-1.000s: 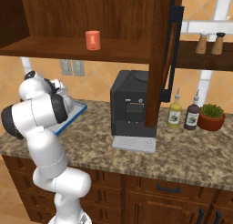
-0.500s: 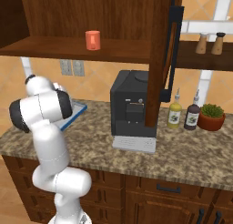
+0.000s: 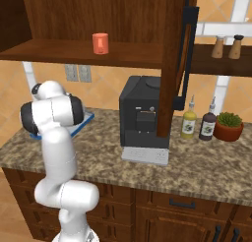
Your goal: Pick the kettle from the counter and place it on the tray. Then pick the mug from the cabinet and place it on the tray. Then close the cabinet doors.
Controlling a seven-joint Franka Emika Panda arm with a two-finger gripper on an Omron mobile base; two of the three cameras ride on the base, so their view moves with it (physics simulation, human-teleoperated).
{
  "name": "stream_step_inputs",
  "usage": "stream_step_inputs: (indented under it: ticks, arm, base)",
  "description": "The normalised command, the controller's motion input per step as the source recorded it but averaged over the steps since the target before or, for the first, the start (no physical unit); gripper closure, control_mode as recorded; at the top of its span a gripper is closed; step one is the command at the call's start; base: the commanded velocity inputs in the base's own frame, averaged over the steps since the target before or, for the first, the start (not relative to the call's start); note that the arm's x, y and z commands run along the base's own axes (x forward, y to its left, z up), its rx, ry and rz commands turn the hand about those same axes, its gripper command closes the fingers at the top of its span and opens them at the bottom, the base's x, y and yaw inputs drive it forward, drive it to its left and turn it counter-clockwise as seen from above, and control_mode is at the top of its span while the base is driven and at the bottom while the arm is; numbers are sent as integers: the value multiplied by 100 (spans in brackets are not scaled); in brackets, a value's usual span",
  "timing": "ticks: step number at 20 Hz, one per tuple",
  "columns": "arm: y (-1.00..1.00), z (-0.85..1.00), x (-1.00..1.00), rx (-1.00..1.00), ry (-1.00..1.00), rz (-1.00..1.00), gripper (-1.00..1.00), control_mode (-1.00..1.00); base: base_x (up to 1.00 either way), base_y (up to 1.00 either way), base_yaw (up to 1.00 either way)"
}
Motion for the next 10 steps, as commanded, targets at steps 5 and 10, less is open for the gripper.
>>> stream_step_inputs:
  ticks: [5,10]
  arm:
    - [5,-24,31,0,-4,0,100,-100]
    - [3,-31,19,0,0,0,-100,-100]
  base:
    - [0,0,0]
    - [0,0,0]
